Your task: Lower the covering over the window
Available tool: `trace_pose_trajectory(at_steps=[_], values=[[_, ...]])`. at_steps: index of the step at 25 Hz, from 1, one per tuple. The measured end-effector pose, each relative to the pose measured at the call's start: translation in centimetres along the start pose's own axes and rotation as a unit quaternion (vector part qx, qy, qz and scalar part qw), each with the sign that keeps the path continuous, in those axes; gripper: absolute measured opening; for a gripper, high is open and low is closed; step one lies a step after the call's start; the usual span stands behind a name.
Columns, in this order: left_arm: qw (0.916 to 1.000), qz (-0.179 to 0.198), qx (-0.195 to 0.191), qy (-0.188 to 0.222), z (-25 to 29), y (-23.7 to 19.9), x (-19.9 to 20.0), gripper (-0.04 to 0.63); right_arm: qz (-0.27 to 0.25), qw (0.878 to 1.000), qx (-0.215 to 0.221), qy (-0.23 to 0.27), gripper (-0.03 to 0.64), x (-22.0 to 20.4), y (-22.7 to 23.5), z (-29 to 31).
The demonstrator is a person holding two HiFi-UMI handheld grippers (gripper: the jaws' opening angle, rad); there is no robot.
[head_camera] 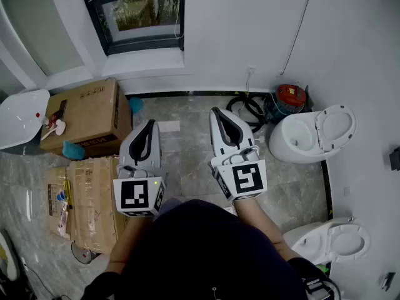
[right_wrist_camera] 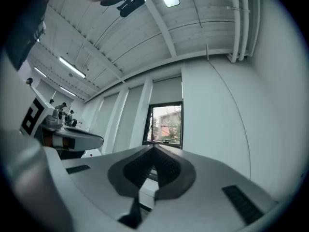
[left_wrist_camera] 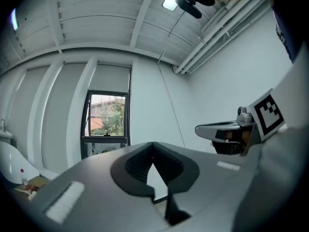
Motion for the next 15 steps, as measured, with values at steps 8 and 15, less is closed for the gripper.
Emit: trace_pose_trajectory(at_steps=[8, 15], values=[[0.9999, -0.010, -0.006, 0.001, 1.5, 2.6, -0.2, 0.009, 0.013, 1.000, 0.006, 0.008, 0.012, -1.0, 2.5, -0.2], [0.9971, -0.037, -0.031, -0.059, 2.2, 0.7, -5.0, 0.011, 0.054, 0.996, 0.011, -0.076, 0.012, -5.9, 1.5, 0.6]])
Point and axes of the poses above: the fingertips, and each gripper's own axes: z forward along the fingers, y to its right, x out of its top, the point moved 7 cm from there along -z, backward along the fingers, and after that the axes turned 7 degrees about x, right-handed, at the moved point
